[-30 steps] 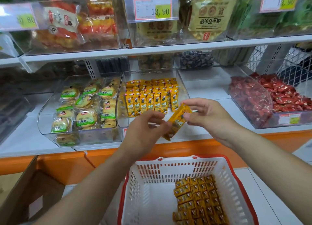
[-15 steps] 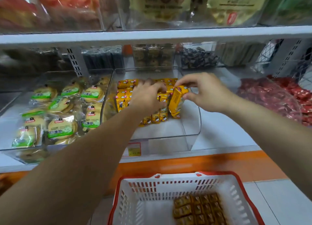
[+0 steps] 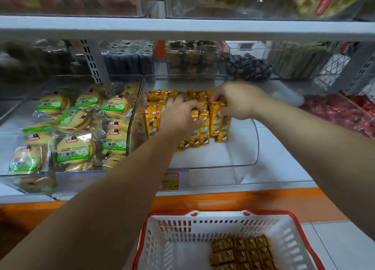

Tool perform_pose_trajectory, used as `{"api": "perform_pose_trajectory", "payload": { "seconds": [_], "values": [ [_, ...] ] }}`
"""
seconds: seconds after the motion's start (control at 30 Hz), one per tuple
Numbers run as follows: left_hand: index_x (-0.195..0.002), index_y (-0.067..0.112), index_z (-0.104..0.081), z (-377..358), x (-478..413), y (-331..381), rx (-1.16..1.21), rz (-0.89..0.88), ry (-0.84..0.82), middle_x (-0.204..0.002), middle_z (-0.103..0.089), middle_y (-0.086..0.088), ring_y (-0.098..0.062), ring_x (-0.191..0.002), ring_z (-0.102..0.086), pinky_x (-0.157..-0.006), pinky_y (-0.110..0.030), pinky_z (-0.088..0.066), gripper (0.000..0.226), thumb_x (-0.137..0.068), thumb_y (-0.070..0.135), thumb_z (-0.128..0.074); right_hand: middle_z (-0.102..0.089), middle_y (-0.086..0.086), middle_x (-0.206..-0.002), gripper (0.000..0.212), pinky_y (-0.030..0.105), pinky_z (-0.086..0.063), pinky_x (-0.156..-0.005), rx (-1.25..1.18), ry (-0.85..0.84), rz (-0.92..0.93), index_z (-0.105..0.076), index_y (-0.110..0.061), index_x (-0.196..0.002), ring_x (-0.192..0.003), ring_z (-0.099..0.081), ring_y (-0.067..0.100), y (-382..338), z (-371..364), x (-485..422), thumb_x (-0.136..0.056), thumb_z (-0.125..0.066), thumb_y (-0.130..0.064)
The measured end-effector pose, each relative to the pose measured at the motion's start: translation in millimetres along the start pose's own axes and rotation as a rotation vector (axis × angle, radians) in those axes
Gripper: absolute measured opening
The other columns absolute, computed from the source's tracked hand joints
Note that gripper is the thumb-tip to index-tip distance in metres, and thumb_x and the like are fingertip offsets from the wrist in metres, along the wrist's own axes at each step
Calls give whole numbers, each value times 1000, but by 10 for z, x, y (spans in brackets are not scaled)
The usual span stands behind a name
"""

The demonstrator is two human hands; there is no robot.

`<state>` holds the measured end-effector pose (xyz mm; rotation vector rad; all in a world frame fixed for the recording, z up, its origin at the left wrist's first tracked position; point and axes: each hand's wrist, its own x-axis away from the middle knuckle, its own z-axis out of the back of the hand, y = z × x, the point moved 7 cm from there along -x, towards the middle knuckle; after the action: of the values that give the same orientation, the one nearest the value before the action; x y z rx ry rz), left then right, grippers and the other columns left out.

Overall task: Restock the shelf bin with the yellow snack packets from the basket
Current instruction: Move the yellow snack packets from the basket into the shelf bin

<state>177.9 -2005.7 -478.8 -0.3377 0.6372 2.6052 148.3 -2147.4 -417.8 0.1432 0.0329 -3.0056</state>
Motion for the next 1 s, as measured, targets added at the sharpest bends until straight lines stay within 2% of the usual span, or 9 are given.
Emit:
{"api": "perform_pose_trajectory", "payload": {
  "seconds": [0.13,0.23,0.47,0.53,0.63,0.7,0.77,0.87,1.0],
  "values": [
    [-111,49,-66,-21,-13,-4,-14,-9,7,-134,-54,6,-24,-128,-42,-105,-44,-35,33,-80,56,-76,-66,-4,-119,47,32,-47,-77,60,-125,-24,-66,-31,-122,-108,-60,21,-64,-162,-78,-78,-81,-33],
    [-111,49,-65,-34,-9,3,-31,-8,8,-132,-54,6,-24,-128,-42,-104,-44,-35,34,-80,57,-76,-66,-3,-116,47,31,-46,-74,100,-137,-21,-65,-31,-123,-104,-60,21,-77,-212,-112,-79,-80,-35],
    [-128,34,-61,305,30,240,-55,1,-138,-132,-57,-5,-29,-128,-48,-104,-45,-41,48,-85,52,-73,-69,0,-107,41,34,-52,-81,-88,83,-109,-68,-30,-108,-101,-63,24,-38,165,255,-74,-79,-49],
    [-123,31,-64,556,205,360,55,-14,-133,-129,-59,-4,-25,-123,-52,-101,-40,-46,40,-87,48,-72,-67,-3,-102,35,37,-53,-84,-197,157,-106,-70,-29,-102,-99,-63,22,-81,324,533,-74,-80,-48],
    [-101,35,-66,864,733,538,175,-111,-149,-109,-61,6,-12,-98,-58,-79,-29,-45,15,-89,40,-72,-62,-11,-94,26,39,-52,-83,-326,188,-92,-69,-32,-93,-92,-62,17,-199,429,1059,-73,-81,-45],
    [-92,37,-64,936,1147,625,219,-173,-216,-97,-63,14,-4,-85,-59,-69,-22,-43,11,-88,37,-74,-65,-13,-90,20,39,-53,-78,-391,192,-59,-68,-32,-86,-83,-61,12,-291,394,1429,-73,-82,-40],
    [-91,34,-66,819,1532,679,220,-203,-343,-93,-66,14,-1,-82,-62,-66,-18,-46,8,-88,35,-74,-67,-13,-88,19,38,-53,-75,-439,159,-43,-70,-27,-85,-79,-61,8,-355,236,1765,-74,-80,-38],
    [-96,25,-71,356,2004,696,128,-226,-570,-98,-71,6,-9,-83,-64,-77,-28,-51,11,-87,32,-72,-66,-13,-82,18,35,-53,-73,-432,4,-44,-69,-27,-85,-77,-61,8,-390,-276,2133,-73,-76,-38],
    [-108,21,-71,-371,2454,599,32,-181,-774,-109,-71,3,-14,-94,-63,-82,-27,-47,20,-91,33,-69,-58,-14,-73,13,27,-44,-67,-438,-219,-145,-68,-25,-82,-77,-62,14,-306,-1227,2498,-76,-79,-29]
  ]
}}
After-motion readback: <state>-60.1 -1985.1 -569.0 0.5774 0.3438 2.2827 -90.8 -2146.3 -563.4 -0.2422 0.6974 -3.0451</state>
